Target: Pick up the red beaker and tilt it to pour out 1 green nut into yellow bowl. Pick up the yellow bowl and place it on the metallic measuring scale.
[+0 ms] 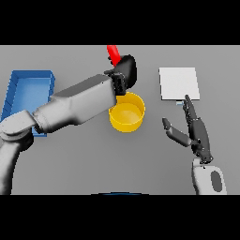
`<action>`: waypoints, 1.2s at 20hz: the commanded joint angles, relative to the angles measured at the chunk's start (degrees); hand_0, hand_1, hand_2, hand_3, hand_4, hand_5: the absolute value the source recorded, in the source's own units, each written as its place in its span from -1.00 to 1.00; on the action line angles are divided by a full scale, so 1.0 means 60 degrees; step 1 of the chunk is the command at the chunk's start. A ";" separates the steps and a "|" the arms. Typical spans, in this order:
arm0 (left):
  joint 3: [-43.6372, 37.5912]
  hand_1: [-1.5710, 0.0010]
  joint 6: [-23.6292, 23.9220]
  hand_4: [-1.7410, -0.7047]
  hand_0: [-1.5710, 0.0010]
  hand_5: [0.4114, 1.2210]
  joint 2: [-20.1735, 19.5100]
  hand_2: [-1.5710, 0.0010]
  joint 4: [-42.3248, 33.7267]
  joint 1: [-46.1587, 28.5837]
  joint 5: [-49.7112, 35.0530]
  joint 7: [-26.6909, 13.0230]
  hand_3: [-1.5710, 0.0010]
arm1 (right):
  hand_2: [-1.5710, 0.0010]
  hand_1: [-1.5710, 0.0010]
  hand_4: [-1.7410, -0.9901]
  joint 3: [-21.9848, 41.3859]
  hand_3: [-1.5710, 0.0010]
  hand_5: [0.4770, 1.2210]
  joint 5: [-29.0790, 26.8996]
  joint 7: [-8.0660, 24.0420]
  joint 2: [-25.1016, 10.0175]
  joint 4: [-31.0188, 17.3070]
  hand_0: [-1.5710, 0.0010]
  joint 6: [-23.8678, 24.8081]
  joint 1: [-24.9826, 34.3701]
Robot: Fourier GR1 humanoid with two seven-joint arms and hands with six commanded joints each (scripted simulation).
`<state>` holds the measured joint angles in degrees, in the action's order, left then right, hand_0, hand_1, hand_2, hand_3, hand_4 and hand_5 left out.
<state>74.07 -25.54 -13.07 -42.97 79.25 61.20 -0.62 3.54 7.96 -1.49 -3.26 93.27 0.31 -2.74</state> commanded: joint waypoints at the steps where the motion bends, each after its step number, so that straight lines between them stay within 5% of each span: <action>1: -0.0049 -1.00 -0.0039 -1.00 -1.00 1.00 -0.0136 -1.00 -0.0023 0.0226 -0.0042 0.0023 -1.00 | 1.00 1.00 0.35 -0.0005 1.00 -0.71 -0.0045 -0.0085 0.0007 -0.0049 1.00 -0.0050 -0.0074; 4: -0.0238 -1.00 0.0151 -0.99 -1.00 0.88 -0.0392 -1.00 -0.0047 0.0702 -0.0254 -0.0193 -1.00 | 1.00 1.00 0.39 0.0006 1.00 -0.68 -0.0014 -0.0298 0.0069 -0.0067 1.00 0.0019 0.0068; 6: -0.0535 -0.62 0.0728 -0.81 -1.00 0.92 -0.0536 -0.59 0.0298 0.1198 -0.0413 -0.0190 -1.00 | 1.00 1.00 0.38 0.0009 1.00 -0.65 -0.0031 -0.0269 0.0037 0.0038 1.00 0.0006 0.0192; 8: -0.0859 -0.75 0.1029 -0.88 -1.00 0.95 -0.0936 -0.74 0.0671 0.1925 -0.0580 -0.0207 -0.54 | 1.00 1.00 0.36 -0.0005 1.00 -0.61 -0.0210 -0.0288 0.0045 0.0057 1.00 -0.0138 0.0099; 13: -0.2154 -0.92 0.1245 -0.61 -1.00 0.98 -0.1556 -0.91 0.2209 0.3240 -0.1637 -0.0414 -0.85 | 1.00 1.00 0.24 0.0012 1.00 -0.56 -0.0228 -0.0227 -0.0035 0.0030 1.00 -0.0230 0.0245; 18: -0.4946 -0.97 0.1786 -0.87 -1.00 0.99 -0.2857 -0.97 0.4462 0.2833 -0.4751 -0.1190 -0.83 | 1.00 1.00 0.14 0.0149 1.00 -0.53 -0.0135 -0.0436 -0.0103 -0.0013 1.00 -0.0333 0.0260; 24: -0.6264 -0.99 0.3408 -0.97 -1.00 1.00 -0.3889 -0.99 0.4844 0.1580 -0.6932 -0.2027 -0.78 | 1.00 1.00 0.19 0.0160 1.00 -0.54 0.0007 -0.0487 -0.0200 -0.0163 1.00 -0.0298 0.0414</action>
<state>36.51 -5.14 -36.45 -13.87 88.69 19.46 -12.84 4.49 8.00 -4.34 -4.48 92.30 -1.45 -0.25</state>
